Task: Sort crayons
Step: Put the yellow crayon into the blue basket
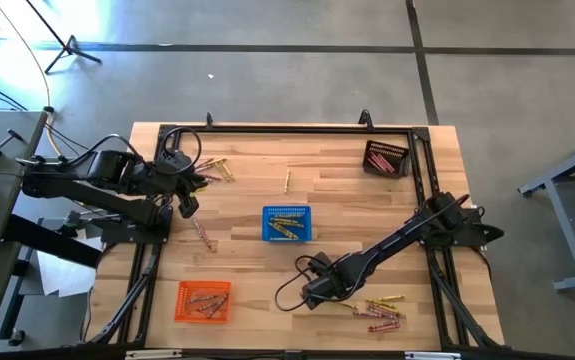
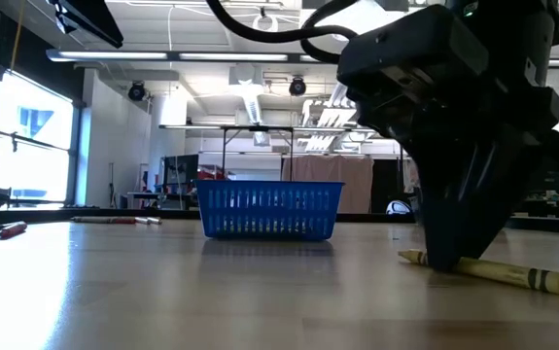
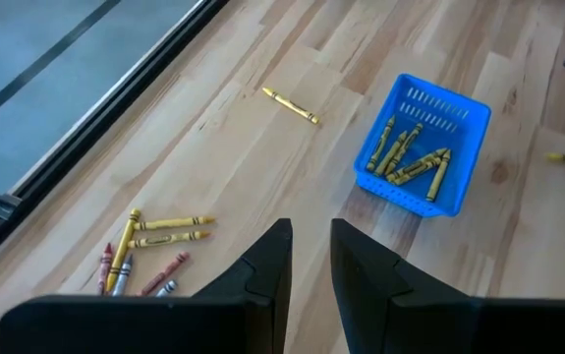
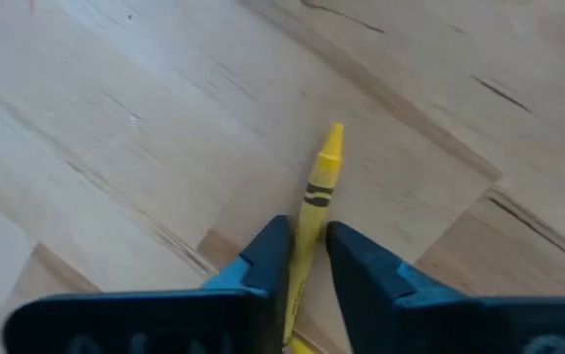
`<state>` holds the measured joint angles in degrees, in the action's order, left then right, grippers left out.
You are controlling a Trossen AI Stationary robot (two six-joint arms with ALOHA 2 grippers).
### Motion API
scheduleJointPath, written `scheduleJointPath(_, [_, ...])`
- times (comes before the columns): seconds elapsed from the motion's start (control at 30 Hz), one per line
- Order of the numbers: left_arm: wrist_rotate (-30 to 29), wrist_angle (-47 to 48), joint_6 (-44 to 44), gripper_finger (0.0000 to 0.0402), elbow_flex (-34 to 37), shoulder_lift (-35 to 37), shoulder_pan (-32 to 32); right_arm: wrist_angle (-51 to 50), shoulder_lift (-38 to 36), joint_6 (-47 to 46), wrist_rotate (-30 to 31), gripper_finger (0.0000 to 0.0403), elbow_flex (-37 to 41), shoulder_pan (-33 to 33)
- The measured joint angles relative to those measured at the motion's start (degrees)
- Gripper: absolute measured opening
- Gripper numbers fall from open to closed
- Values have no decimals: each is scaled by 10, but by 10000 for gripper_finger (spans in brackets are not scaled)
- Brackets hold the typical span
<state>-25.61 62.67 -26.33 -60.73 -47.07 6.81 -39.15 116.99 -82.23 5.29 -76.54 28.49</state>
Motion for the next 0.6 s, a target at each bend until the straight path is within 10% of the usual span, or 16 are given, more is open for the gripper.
scheduleJointPath(0.6, [0,0,0,60,0,0,0,17,8,107,68,7,-62,-13])
